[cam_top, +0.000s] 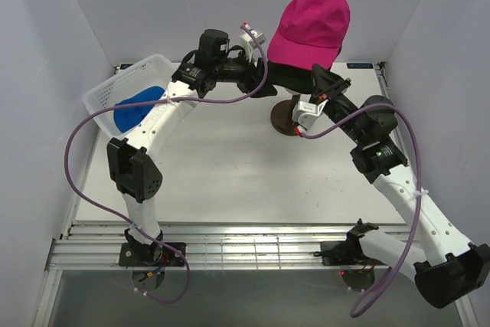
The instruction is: Stack the hats
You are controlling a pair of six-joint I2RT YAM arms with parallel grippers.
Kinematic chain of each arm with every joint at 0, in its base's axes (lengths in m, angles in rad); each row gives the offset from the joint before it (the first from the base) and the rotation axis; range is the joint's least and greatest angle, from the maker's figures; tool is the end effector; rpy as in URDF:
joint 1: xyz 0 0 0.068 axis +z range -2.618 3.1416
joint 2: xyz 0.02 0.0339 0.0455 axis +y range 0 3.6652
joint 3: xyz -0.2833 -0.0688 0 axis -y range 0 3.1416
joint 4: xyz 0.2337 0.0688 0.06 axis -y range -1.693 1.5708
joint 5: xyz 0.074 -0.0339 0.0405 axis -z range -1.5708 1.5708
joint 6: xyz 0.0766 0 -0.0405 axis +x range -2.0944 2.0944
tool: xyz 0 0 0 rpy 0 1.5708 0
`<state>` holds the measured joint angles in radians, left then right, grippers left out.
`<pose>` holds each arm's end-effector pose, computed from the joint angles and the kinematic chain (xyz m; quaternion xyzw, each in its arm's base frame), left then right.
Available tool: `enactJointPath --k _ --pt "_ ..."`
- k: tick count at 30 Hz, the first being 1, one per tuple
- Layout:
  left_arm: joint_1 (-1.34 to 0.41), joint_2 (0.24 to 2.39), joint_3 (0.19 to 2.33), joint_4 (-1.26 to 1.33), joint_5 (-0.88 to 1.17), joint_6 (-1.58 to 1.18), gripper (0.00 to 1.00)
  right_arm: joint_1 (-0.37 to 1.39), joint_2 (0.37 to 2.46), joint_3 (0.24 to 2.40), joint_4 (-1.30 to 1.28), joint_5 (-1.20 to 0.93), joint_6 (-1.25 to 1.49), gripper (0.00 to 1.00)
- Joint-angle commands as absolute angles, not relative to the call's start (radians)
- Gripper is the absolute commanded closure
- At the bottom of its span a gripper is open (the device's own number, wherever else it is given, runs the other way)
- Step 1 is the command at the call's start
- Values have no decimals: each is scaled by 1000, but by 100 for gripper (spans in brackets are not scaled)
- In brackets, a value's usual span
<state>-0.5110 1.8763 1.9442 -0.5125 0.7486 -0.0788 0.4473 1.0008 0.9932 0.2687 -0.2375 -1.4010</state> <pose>0.3686 -0.2664 0.4034 0.3594 0.7269 -0.4402 0.3855 0.2128 0.1221 0.4486 -0.5393 0.2894 -0.2974 0.7328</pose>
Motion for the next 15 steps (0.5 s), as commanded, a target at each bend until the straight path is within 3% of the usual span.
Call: enactJointPath --k 1,15 --pt "-515 1864 1999 -451 755 -115 29 486 948 994 201 -247 -1373 92" --pt "-514 1855 1971 -451 721 -92 29 511 943 880 84 -264 -1289 92"
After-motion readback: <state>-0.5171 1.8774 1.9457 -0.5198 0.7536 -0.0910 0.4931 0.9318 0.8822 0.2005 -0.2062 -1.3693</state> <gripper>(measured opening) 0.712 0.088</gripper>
